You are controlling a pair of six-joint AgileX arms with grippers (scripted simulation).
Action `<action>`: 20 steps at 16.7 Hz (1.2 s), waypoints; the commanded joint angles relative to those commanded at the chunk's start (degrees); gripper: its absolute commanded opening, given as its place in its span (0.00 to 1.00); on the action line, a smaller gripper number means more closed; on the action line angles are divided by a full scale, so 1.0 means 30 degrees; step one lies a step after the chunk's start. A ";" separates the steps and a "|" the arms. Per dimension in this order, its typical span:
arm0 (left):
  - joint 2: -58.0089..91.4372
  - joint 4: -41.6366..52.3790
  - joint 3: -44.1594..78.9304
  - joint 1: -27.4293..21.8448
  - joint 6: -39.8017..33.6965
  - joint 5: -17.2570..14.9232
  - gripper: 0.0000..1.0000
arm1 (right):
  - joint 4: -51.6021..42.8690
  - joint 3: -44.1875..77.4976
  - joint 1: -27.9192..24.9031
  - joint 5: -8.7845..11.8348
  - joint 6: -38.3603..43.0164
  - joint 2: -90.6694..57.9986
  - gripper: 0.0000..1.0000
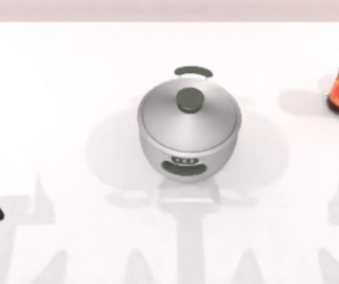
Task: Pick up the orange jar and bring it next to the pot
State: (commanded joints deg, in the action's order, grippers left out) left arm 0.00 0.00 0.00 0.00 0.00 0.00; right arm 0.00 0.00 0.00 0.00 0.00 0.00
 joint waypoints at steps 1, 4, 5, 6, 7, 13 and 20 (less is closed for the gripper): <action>0.0000 0.0000 0.0000 0.0000 0.0000 0.0000 1.00 | 0.0000 0.0000 0.0000 0.0000 0.0000 0.0000 1.00; 0.0000 0.0000 0.0000 0.0000 0.0000 0.0000 1.00 | -0.0285 0.0499 -0.0075 0.0094 -0.0098 -0.0478 1.00; 0.0000 0.0000 0.0000 0.0000 0.0000 0.0000 1.00 | -0.0582 0.1004 -0.0139 0.0176 -0.0200 -0.0965 1.00; 0.0000 0.0000 0.0000 0.0000 0.0000 0.0000 1.00 | -0.0991 0.1693 -0.0210 0.0273 -0.0344 -0.1632 1.00; 0.0000 0.0000 0.0000 0.0000 0.0000 0.0000 1.00 | -0.1520 0.2569 -0.0280 0.0374 -0.0529 -0.2486 1.00; 0.0000 0.0000 0.0000 0.0000 0.0000 0.0000 1.00 | -0.6391 1.0600 -0.0510 0.0874 -0.2253 -1.0395 1.00; 0.0000 0.0000 0.0000 0.0000 0.0000 0.0000 1.00 | -1.4425 2.3931 -0.0332 0.1060 -0.5237 -2.3548 1.00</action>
State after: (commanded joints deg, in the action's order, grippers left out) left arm 0.00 0.00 0.00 0.00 0.00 0.00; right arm -43.27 71.79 -1.00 3.18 -15.71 -70.65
